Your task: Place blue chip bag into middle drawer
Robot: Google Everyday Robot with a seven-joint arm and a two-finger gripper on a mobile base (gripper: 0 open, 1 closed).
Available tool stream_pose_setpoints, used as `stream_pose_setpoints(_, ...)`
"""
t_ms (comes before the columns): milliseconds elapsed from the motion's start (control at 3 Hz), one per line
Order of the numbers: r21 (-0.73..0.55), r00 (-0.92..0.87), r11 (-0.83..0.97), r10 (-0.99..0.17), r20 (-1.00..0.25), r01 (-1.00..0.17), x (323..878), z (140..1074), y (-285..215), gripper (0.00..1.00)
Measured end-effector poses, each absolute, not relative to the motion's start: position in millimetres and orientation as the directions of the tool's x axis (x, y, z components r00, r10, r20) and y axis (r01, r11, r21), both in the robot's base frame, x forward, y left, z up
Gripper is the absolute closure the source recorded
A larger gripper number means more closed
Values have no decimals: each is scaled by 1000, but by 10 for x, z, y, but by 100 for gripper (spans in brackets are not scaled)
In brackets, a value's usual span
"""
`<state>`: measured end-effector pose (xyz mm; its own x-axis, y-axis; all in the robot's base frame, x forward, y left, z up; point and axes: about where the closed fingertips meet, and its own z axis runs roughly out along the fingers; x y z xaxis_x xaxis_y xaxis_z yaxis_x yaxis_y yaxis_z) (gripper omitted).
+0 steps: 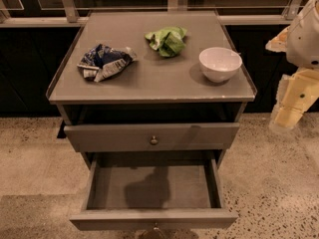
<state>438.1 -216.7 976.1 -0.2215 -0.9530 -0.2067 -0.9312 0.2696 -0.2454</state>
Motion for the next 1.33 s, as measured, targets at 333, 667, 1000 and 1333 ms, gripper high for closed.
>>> stream_pose_setpoints(333, -245, -221, 270, -953, -207, -931, 4382, 9761, -2166, 0)
stream_pose_setpoints(667, -259, -186, 247, -953, -238, -934, 4539, 9735, -2110, 0)
stream_pose_setpoints(1000, -267, -81, 184, -931, -355, -946, 5009, 9582, -1795, 0)
stream_pose_setpoints(1333, -286, 27, 128, -876, -481, -950, 5545, 9449, -1315, 0)
